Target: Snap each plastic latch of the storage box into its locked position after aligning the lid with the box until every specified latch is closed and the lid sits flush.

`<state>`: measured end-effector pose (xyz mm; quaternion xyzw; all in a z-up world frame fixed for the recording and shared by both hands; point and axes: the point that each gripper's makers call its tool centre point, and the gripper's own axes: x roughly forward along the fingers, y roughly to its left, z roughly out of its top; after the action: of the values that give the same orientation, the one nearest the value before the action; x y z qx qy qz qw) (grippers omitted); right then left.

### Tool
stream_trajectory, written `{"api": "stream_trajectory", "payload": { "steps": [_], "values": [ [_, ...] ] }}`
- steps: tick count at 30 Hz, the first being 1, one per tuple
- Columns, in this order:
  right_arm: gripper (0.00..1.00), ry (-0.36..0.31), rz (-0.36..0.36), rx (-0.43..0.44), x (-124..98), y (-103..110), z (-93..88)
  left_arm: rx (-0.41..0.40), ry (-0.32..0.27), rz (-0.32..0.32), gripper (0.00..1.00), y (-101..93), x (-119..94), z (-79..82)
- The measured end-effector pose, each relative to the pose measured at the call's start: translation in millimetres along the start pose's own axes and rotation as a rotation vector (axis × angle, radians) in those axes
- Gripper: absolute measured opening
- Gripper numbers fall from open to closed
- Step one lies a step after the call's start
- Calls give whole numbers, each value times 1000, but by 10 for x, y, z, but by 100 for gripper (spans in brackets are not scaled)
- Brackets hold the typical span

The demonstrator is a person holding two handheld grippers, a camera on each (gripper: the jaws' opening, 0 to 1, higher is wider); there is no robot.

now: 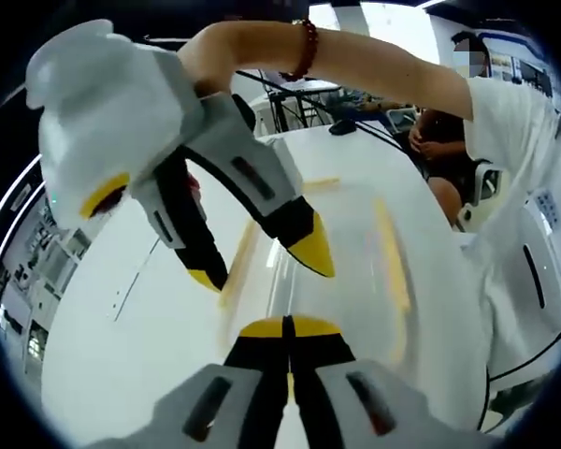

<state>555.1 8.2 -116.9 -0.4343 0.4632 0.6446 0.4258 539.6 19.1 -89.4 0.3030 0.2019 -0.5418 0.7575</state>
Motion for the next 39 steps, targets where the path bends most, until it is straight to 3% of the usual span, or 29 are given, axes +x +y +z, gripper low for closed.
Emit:
{"api": "stream_trajectory", "payload": {
  "steps": [5,11,13,14,23,28,30,33,34,35,39],
  "values": [
    [51,52,-7,6,-17,-37,-6,-1,2,8,0,9,1,0],
    [45,38,11,14,-33,-101,-15,-6,-13,10,0,29,6,3],
    [40,-2,41,50,-36,-112,8,-1,-9,19,0,33,23,11],
    [40,14,35,46,-47,-136,-19,1,-9,22,0,37,26,16],
    [43,12,59,49,-19,-121,-11,6,4,27,0,65,72,42],
    [48,-23,70,56,-12,-77,-42,5,-4,31,0,71,72,48],
    [45,-37,34,49,-37,-29,-45,27,10,35,0,65,75,75],
    [38,21,-57,-124,-181,-18,-266,32,25,46,0,63,67,72],
    [39,15,-58,-107,-199,3,-293,34,26,47,0,63,64,71],
    [40,12,-49,-21,-253,41,-378,35,37,44,0,61,62,74],
    [43,0,-65,-35,-270,53,-444,36,51,44,0,59,66,76]
  ]
}}
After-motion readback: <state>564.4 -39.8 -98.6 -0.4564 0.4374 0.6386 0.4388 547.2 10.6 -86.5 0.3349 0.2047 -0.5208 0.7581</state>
